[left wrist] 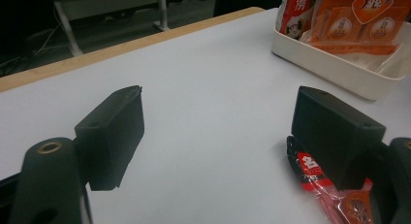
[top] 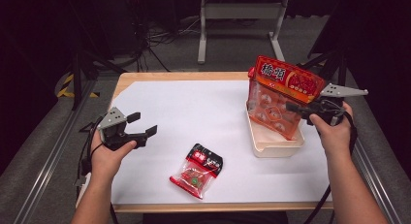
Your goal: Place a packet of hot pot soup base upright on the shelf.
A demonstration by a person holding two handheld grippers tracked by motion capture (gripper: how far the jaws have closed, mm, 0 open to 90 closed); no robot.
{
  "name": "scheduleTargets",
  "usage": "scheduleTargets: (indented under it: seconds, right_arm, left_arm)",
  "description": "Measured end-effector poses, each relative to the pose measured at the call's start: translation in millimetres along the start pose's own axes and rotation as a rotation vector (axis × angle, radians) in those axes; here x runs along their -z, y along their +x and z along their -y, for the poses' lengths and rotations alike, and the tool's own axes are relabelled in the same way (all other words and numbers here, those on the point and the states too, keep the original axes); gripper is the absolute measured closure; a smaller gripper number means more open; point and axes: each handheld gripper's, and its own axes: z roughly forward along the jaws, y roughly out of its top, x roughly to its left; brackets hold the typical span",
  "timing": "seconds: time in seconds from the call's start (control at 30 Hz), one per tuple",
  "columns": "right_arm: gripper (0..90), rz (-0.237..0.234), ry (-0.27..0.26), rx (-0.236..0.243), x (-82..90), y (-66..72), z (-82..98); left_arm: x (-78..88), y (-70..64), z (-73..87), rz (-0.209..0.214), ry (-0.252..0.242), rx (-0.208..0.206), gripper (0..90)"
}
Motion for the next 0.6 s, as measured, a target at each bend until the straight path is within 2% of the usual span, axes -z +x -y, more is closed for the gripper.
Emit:
scheduleTargets:
  seconds: [0.07,0.4,0.6]
  right_arm:
    - [69.8,0.004,0.013,0.005,-2.4,-0.1,2.3]
    - [69.8,-0.002,0.004,-0.013,-4.1,-1.9,9.4]
    - [69.7,-0.003,0.029,0.004,-9.3,-0.8,13.4]
  left_arm:
    - [-0.4,-0.3,0.2,0.000,0.001,0.004,20.2]
    - [-1.2,-0.8,0.3,0.003,0.004,0.004,20.1]
    - [-1.7,-1.1,0.2,0.004,0.004,0.004,20.1]
